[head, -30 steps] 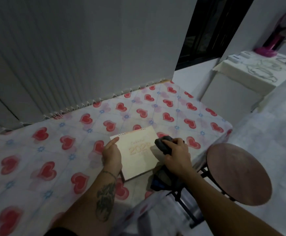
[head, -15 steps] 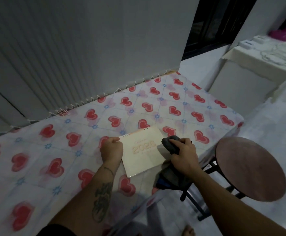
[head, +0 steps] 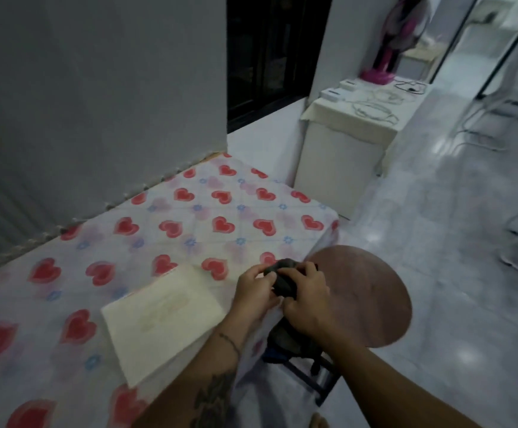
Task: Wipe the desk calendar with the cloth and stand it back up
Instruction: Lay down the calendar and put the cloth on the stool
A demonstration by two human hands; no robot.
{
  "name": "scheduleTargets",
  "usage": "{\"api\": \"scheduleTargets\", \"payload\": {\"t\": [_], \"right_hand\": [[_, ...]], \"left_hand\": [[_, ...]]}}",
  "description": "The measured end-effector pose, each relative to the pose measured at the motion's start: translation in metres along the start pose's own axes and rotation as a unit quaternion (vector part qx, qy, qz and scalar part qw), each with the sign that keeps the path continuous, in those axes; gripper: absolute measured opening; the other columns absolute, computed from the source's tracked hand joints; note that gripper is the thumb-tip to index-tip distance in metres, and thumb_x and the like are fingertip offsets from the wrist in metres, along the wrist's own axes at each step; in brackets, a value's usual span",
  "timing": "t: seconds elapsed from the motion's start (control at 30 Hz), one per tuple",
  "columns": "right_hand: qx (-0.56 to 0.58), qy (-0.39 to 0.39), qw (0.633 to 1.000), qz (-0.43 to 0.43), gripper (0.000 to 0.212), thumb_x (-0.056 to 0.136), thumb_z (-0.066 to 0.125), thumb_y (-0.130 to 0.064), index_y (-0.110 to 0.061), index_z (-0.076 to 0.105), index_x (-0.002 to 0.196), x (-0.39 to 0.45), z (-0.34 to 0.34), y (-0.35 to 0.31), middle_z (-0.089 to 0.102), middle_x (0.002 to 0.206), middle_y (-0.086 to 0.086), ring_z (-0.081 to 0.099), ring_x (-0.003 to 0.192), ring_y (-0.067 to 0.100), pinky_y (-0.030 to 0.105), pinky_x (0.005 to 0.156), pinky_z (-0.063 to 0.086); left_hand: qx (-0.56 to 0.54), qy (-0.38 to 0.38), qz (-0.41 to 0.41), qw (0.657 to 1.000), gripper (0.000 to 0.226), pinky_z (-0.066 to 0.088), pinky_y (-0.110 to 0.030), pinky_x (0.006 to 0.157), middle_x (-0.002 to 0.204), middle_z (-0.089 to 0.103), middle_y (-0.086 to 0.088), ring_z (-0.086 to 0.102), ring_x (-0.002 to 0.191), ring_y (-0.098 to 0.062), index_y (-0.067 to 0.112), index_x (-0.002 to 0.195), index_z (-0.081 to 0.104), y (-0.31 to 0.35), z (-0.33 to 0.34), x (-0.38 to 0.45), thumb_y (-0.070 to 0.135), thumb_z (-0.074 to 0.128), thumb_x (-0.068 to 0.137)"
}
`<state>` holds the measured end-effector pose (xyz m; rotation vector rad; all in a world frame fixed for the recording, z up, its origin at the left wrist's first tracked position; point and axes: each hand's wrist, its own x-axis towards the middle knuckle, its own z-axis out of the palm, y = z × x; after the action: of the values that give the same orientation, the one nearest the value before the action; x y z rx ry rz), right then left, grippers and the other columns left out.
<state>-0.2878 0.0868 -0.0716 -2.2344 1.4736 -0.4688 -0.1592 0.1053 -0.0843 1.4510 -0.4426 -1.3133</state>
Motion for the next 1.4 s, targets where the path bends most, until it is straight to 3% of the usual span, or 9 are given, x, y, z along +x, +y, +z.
{"api": "scheduleTargets", "payload": {"t": [0.2,0.37,0.47,0.57,0.8,0.97,1.1,1.27,1.4], "right_hand": [[-0.078,-0.003,0.997,0.029,0.055,0.074,0.056,-0.042,-0.039,0.047,0.129,0.01,-0.043,0.096,0.039,0.128,-0.001,0.038,0.106,0.022,0.039,0.084,0.042],[-0.079,-0.04,0.995,0.047,0.063,0.072,0.052,-0.038,-0.034,0.04,0.134,0.021,-0.057,0.163,0.036,0.133,0.005,0.037,0.111,0.025,0.041,0.091,0.041],[-0.068,-0.133,0.987,0.053,0.079,0.068,0.042,-0.048,-0.031,0.027,0.143,0.031,-0.053,0.192,0.027,0.143,0.011,0.034,0.119,0.033,0.043,0.096,0.04],[-0.064,-0.228,0.969,0.073,0.078,0.076,0.056,-0.037,-0.03,0.023,0.146,0.042,-0.051,0.221,0.021,0.149,0.01,0.031,0.127,0.037,0.048,0.103,0.038],[-0.043,-0.213,0.973,0.082,0.069,0.08,0.057,-0.028,-0.028,0.031,0.144,0.082,-0.057,0.265,0.035,0.148,0.006,0.034,0.131,0.032,0.048,0.105,0.037],[-0.022,-0.236,0.97,0.054,0.046,0.082,0.055,-0.025,-0.027,0.05,0.127,0.106,-0.045,0.269,0.052,0.126,0.003,0.049,0.113,0.026,0.044,0.095,0.045],[-0.033,-0.223,0.971,0.074,0.037,0.078,0.064,-0.019,-0.019,0.058,0.114,0.118,-0.04,0.273,0.057,0.12,0.004,0.054,0.108,0.023,0.027,0.088,0.041],[-0.03,-0.172,0.979,0.101,0.039,0.075,0.062,-0.017,-0.019,0.06,0.114,0.132,-0.056,0.274,0.057,0.121,0.004,0.054,0.107,0.021,0.026,0.083,0.043],[-0.058,-0.165,0.979,0.106,0.048,0.081,0.057,-0.025,-0.02,0.05,0.128,0.131,-0.072,0.267,0.045,0.133,0.01,0.045,0.119,0.03,0.045,0.097,0.045]], "left_hand": [[0.114,-0.016,0.013,0.993,0.027,0.061,-0.045,0.085,0.1,0.073,-0.006,0.07,0.093,-0.026,0.03,0.087,0.07,-0.025,0.103,0.04,0.005,0.06,0.086],[0.152,-0.02,-0.013,0.988,0.029,0.061,-0.047,0.086,0.107,0.07,-0.007,0.068,0.096,-0.025,0.031,0.087,0.067,-0.047,0.17,0.07,0.003,0.058,0.089],[0.225,0.003,0.0,0.974,0.025,0.057,-0.041,0.093,0.113,0.07,-0.005,0.066,0.101,-0.024,0.022,0.1,0.071,-0.059,0.187,0.087,0.003,0.058,0.088],[0.301,0.034,0.004,0.953,0.032,0.052,-0.037,0.099,0.116,0.072,-0.01,0.065,0.108,-0.028,0.011,0.112,0.073,-0.069,0.191,0.1,-0.001,0.058,0.086],[0.428,0.033,0.033,0.903,0.036,0.048,-0.033,0.096,0.121,0.071,-0.01,0.062,0.112,-0.031,0.016,0.115,0.072,-0.073,0.183,0.117,0.003,0.056,0.086],[0.499,-0.006,0.041,0.866,0.041,0.052,-0.037,0.095,0.124,0.069,-0.011,0.062,0.112,-0.031,0.018,0.122,0.068,-0.073,0.177,0.128,0.006,0.057,0.085],[0.539,-0.003,0.058,0.84,0.037,0.057,-0.038,0.089,0.117,0.071,-0.012,0.065,0.103,-0.03,0.021,0.119,0.069,-0.069,0.173,0.134,0.009,0.061,0.085],[0.518,0.003,0.09,0.85,0.035,0.049,-0.036,0.101,0.126,0.068,-0.009,0.061,0.115,-0.029,0.016,0.121,0.069,-0.058,0.184,0.142,0.007,0.058,0.089],[0.495,0.015,0.088,0.864,0.033,0.051,-0.039,0.101,0.122,0.069,-0.007,0.062,0.11,-0.026,0.017,0.12,0.069,-0.04,0.188,0.142,0.008,0.055,0.091]]}}
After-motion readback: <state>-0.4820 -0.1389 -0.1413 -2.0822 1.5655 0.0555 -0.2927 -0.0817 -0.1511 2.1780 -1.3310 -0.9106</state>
